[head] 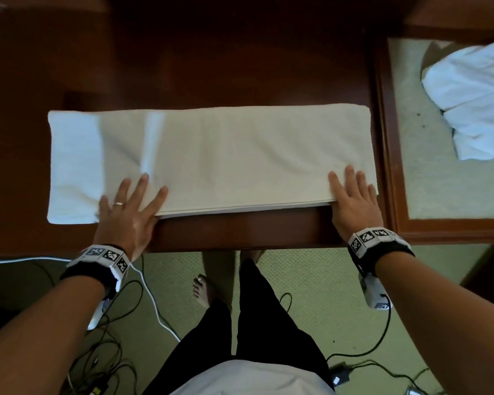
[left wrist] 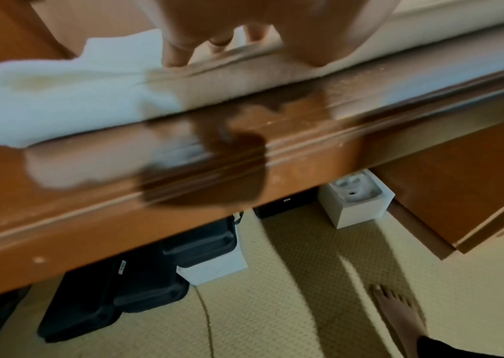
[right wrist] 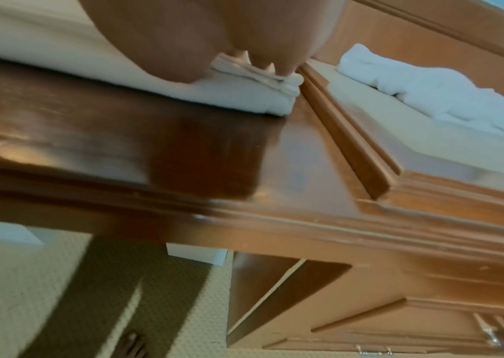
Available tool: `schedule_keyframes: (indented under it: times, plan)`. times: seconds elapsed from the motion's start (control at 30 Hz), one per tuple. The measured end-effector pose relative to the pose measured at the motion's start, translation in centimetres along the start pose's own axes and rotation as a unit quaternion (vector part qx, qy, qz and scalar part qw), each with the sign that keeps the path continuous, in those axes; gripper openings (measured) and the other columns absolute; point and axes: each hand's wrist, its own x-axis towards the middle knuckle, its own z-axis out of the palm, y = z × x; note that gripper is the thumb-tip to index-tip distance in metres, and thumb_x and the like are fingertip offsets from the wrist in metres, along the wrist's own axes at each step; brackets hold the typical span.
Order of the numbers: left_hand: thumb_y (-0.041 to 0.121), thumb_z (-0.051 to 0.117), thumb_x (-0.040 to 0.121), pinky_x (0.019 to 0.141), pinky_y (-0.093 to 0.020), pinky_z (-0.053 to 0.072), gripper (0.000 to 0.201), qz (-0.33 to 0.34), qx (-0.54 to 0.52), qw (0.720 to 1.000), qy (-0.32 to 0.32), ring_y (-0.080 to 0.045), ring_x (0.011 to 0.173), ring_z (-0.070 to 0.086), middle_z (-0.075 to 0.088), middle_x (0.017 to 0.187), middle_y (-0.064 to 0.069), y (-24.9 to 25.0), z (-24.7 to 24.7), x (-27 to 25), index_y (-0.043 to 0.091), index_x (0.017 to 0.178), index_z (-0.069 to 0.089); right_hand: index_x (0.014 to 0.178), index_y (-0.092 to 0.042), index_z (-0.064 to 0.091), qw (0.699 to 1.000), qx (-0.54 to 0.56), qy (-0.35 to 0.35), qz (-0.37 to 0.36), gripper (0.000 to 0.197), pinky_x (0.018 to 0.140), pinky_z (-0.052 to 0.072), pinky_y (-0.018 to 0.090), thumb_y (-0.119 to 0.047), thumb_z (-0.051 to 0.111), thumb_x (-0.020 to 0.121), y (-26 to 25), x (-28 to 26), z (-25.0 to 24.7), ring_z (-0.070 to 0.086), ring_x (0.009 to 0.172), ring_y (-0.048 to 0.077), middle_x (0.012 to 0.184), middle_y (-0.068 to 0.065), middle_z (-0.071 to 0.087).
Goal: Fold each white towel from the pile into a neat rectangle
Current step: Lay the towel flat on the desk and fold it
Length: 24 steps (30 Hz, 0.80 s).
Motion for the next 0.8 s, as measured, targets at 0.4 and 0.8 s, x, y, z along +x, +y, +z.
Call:
schedule_keyframes:
  times: [0.4, 0.8]
  plan:
    - [0.033, 0.046, 0.087, 0.092, -0.057, 0.042, 0.064, -0.022, 0.016, 0.999, 0.027, -0.044, 0.127, 0.046, 0.04, 0.156, -0.016, -2.7, -1.9, -1.3, 0.014, 0.149, 0.046, 0.143, -0.01, 0.044, 0.996, -0.029, 0.08, -0.038, 0.07, 0.118, 0.016, 0.059, 0.004, 0.057, 0.076, -3.4, -1.0, 0.2, 0.021, 0.148, 0.039, 0.159, 0.019, 0.027]
    - [-0.002, 0.073, 0.075, 0.103, -0.061, 0.042, 0.071, -0.046, 0.005, 0.998, -0.042, -0.04, 0.137, 0.045, 0.048, 0.151, -0.012, -10.3, -3.5, -6.6, 0.011, 0.142, 0.054, 0.137, -0.012, 0.055, 0.971, 0.027, 0.024, -0.236, 0.061, 0.108, 0.039, 0.058, -0.015, 0.037, 0.079, -11.1, -1.5, 1.4, 0.038, 0.14, 0.042, 0.152, 0.015, 0.043]
